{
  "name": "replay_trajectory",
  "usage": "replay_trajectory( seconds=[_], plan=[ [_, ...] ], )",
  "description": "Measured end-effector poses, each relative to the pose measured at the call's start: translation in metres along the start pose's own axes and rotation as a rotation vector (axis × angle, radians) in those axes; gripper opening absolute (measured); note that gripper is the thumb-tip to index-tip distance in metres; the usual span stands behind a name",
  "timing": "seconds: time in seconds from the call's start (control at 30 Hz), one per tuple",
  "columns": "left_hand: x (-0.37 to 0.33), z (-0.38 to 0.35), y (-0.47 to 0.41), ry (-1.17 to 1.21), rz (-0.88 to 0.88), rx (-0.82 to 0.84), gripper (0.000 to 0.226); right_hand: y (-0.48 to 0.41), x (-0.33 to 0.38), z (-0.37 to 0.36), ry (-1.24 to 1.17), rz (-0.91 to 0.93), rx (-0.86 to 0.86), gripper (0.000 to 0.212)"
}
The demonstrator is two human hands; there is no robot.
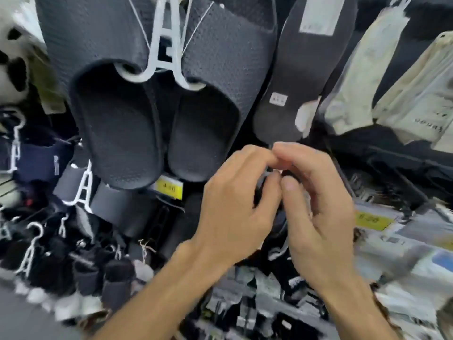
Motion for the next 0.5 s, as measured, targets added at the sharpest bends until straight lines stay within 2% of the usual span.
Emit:
replay_trajectory(
  seconds=[0.07,0.17,0.23,0.33,0.5],
  plan=[
    [-0.006,-0.001,0.037,0.026,0.063,0.001,0.015,0.041,-0.01,-0.012,-0.103,-0.103,0.061,0.03],
    [-0.002,-0.006,0.133,0.031,0.312,0.048,0.015,0.115,-0.041,-0.04,-0.202,-0.314,0.26,0.028],
    [-0.001,-0.008,0.222,0.009,0.589,0.074,0.015,0.183,-0.073,-0.066,-0.187,-0.528,0.476,0.028],
    [-0.008,-0.015,0.377,-0.008,1.1,0.163,0.013,0.31,-0.131,-0.103,-0.103,-0.842,0.773,0.024],
    [-0.027,-0.004,0.6,-0.11,1.711,0.406,0.019,0.508,-0.21,-0.142,0.08,-1.158,1.113,0.023]
  ],
)
Point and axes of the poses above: each hand's wrist, its own y-axis away from the middle knuckle, its own z-axis out of the back of the hand, x = y × z, the point moved 4 cm from there along -y, towards the middle knuckle, and after that the axes turned 13 degrees about -z, right-handed, at the moved point
